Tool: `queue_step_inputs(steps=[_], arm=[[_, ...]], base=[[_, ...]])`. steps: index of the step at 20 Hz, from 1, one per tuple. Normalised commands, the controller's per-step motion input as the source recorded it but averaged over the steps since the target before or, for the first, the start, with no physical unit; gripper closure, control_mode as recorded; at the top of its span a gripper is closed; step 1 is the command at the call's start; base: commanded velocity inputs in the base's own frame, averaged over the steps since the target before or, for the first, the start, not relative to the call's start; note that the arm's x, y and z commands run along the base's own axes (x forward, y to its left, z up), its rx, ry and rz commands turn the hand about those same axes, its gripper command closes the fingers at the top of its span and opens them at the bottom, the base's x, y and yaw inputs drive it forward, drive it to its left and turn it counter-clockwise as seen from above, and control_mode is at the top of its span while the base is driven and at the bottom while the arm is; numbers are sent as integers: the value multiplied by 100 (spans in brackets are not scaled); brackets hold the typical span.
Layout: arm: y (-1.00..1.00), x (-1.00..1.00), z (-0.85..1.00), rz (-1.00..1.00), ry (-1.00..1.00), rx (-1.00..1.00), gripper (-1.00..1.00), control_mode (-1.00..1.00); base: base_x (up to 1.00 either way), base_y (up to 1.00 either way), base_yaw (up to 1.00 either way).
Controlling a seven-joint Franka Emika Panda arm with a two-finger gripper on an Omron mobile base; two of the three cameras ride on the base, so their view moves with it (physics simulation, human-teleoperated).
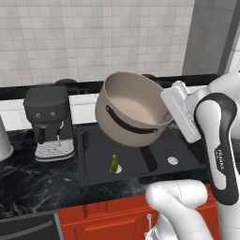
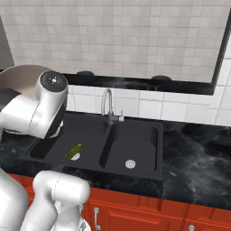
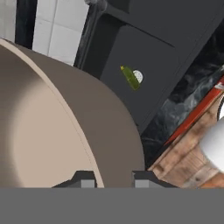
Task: Dump the cucumber from the pot into the sink. Then turn on the water and wash the cucumber. Then turn off the water and put the cucumber back in the pot.
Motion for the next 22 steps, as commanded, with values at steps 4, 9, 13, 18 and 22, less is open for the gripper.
queue_step_inputs(steps=[4, 9, 13, 18, 22], arm=[[65, 0, -15, 8, 1, 0, 100, -100], [55, 0, -31, 10, 1, 0, 100, -100], [61, 0, -37, 9, 3, 0, 100, -100], [80, 0, -33, 8, 1, -2, 100, -100], [80, 14, -42, 4, 5, -4, 100, -100]], base=[[0, 0, 0], [0, 0, 0], [0, 0, 0], [0, 0, 0], [0, 0, 0]])
